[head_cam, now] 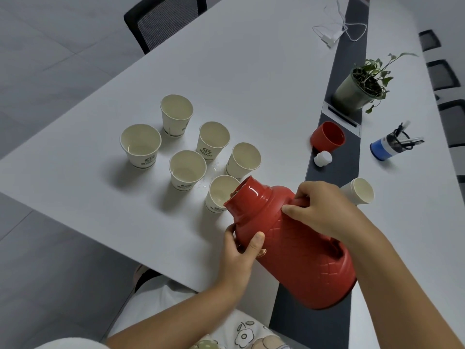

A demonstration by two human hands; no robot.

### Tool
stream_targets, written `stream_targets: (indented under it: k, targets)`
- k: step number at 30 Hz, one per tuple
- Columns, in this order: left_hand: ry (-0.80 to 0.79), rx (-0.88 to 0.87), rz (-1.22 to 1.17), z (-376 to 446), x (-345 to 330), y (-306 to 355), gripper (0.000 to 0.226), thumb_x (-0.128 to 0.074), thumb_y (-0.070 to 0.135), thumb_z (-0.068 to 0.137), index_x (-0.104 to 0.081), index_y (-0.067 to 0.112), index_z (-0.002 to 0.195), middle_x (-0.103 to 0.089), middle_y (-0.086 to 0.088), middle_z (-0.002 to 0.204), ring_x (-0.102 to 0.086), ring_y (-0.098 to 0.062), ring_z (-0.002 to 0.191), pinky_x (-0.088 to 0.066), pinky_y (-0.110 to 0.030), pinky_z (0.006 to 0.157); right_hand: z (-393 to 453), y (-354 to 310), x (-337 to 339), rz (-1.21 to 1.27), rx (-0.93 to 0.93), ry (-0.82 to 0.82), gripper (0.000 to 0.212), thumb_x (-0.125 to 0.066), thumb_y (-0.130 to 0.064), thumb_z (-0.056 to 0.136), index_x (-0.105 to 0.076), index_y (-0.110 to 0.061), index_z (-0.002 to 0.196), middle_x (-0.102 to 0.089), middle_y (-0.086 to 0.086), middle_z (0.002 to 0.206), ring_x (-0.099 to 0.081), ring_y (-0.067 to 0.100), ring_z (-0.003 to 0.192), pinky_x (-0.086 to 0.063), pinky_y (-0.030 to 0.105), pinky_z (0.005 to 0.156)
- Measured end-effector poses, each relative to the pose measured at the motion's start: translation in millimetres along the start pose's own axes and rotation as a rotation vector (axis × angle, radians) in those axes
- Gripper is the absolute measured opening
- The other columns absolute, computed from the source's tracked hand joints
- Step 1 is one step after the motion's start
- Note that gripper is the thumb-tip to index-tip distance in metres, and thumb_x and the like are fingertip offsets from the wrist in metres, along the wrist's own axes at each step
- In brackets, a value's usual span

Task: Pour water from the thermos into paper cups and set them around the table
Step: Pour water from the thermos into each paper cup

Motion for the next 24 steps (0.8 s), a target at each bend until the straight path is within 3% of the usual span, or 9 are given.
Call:
stream_targets:
  k: [10, 14, 18, 21, 24]
  targets:
    - [0.000, -0.001, 0.028, 0, -1, 3, 0.025, -0.056, 0.010, 0.084, -0.046, 0.019, 0.105, -0.058, -0.001, 0.099, -0.063, 0.009, 0.070, -0.047, -0.006, 0.056, 0, 0, 0, 0.005, -0.001, 0.009, 0.025, -0.061, -0.030, 0.079, -0.048, -0.019, 0.063, -0.049, -0.009, 0.062, -0.045, 0.007, 0.059, -0.028, 0.021, 0.049]
    - [-0.003, 0.002, 0.046, 0, 0, 3, 0.024, -0.057, 0.011, 0.083, -0.045, 0.026, 0.098, -0.059, -0.003, 0.101, -0.064, 0.007, 0.070, -0.048, -0.007, 0.056, -2, 2, 0, 0.010, 0.009, 0.021, 0.025, -0.061, -0.031, 0.080, -0.047, -0.018, 0.063, -0.048, -0.009, 0.061, -0.045, 0.007, 0.059, -0.027, 0.021, 0.048]
    - [-0.014, -0.016, 0.070, 1, -1, 4, 0.032, -0.060, 0.018, 0.078, -0.045, 0.022, 0.105, -0.060, -0.002, 0.099, -0.065, 0.005, 0.070, -0.049, -0.009, 0.056, -4, 8, 0, 0.032, 0.025, 0.030, 0.023, -0.060, -0.032, 0.080, -0.049, -0.016, 0.067, -0.049, -0.007, 0.063, -0.045, 0.008, 0.059, -0.032, 0.021, 0.050]
    - [-0.018, -0.041, 0.118, -1, -3, 7, 0.045, -0.064, 0.032, 0.062, -0.044, 0.028, 0.102, -0.060, -0.002, 0.099, -0.067, -0.002, 0.071, -0.050, -0.011, 0.055, -10, 16, -1, 0.085, 0.041, 0.047, 0.025, -0.059, -0.034, 0.079, -0.045, -0.021, 0.064, -0.049, -0.005, 0.063, -0.045, 0.009, 0.059, -0.032, 0.023, 0.051]
    - [-0.018, -0.060, 0.174, -1, -4, 9, 0.049, -0.074, 0.024, 0.065, -0.043, 0.030, 0.102, -0.060, -0.005, 0.099, -0.067, -0.014, 0.068, -0.051, -0.012, 0.055, -19, 30, -2, 0.155, 0.067, 0.060, 0.022, -0.059, -0.036, 0.078, -0.047, -0.020, 0.067, -0.051, -0.004, 0.063, -0.047, 0.010, 0.059, -0.036, 0.026, 0.055]
Point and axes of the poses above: each hand's wrist, its own z-axis towards the middle knuckle, its own x-axis out of the back of the hand, y = z × x, the point moved 2 cm from there along z, towards the middle knuckle
